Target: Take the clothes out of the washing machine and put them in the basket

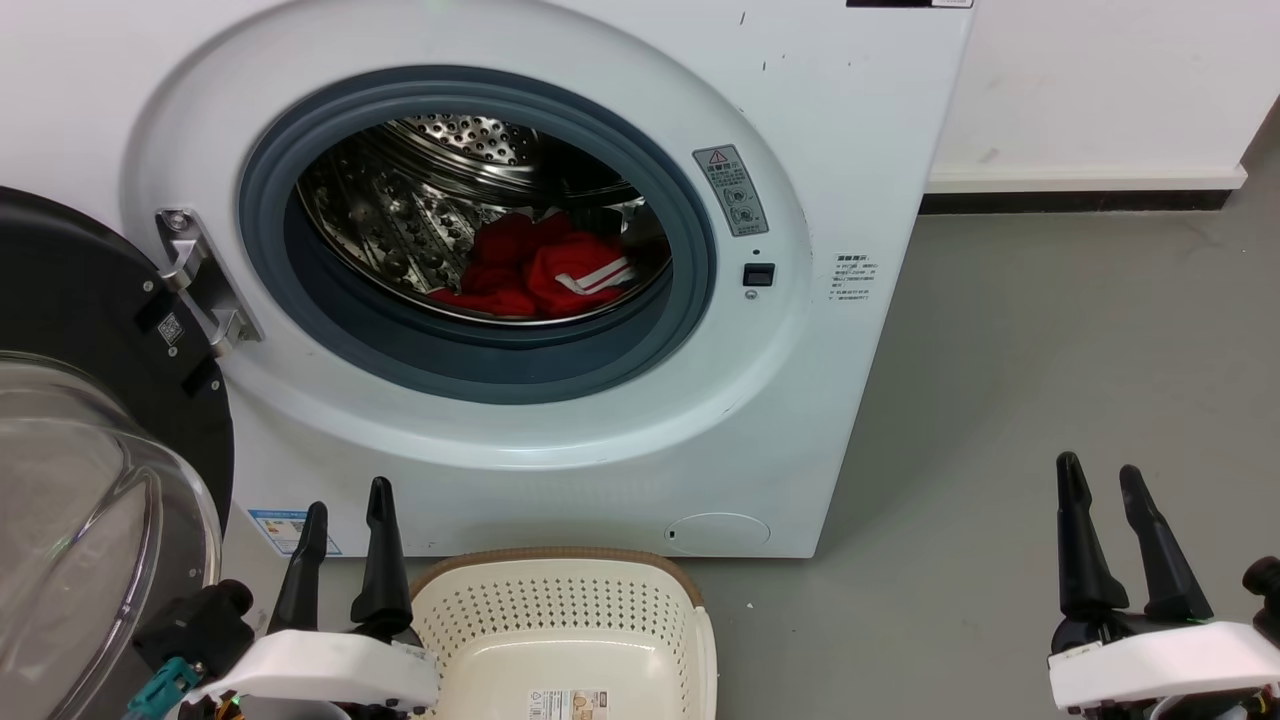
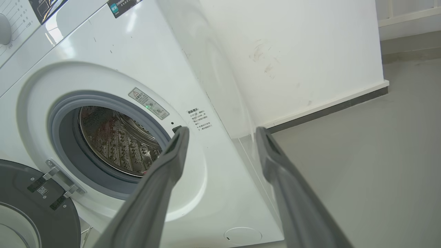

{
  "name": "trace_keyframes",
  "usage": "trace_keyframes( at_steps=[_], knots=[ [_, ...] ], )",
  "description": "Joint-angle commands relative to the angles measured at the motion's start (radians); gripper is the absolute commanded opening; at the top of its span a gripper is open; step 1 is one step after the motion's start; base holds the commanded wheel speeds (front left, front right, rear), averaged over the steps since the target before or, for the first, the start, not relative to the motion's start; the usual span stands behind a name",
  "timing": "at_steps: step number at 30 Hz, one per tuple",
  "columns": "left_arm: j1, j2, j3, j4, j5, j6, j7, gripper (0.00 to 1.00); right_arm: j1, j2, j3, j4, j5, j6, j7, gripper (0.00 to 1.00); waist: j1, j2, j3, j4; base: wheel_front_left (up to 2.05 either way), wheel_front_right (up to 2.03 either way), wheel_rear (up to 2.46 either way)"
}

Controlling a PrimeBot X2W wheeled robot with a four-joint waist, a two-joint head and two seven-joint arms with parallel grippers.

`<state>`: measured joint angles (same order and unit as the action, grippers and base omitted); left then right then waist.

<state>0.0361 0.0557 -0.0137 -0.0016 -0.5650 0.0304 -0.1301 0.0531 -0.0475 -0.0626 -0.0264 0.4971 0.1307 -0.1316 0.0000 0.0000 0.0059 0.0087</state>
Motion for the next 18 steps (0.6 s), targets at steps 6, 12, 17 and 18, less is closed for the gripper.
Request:
trace_keyframes(
  at_steps=[6, 12, 17, 18],
  knots=[
    [0.011, 0.003, -0.008, -0.022, 0.085, 0.005, -0.025, 1.00, 0.012, -0.004, 0.003, -0.035, -0.083, 0.000, -0.023, 1.00, 0.0000, 0.0000, 0.001, 0.002, 0.00, 0.00, 0.00],
    [0.020, 0.002, -0.014, -0.030, 0.160, 0.013, -0.043, 1.00, 0.025, -0.004, 0.006, -0.051, -0.159, 0.000, -0.040, 1.00, 0.0000, 0.0000, 0.001, 0.003, 0.00, 0.00, 0.00],
    [0.028, 0.001, -0.020, -0.037, 0.211, 0.015, -0.055, 1.00, 0.032, -0.004, 0.011, -0.055, -0.212, 0.000, -0.053, 1.00, 0.0000, 0.0000, 0.003, 0.004, 0.00, 0.00, 0.00],
    [0.029, 0.001, -0.021, -0.039, 0.221, 0.015, -0.056, 1.00, 0.034, -0.004, 0.012, -0.055, -0.222, 0.000, -0.055, 1.00, 0.0000, 0.0000, 0.003, 0.004, 0.00, 0.00, 0.00]
  ],
)
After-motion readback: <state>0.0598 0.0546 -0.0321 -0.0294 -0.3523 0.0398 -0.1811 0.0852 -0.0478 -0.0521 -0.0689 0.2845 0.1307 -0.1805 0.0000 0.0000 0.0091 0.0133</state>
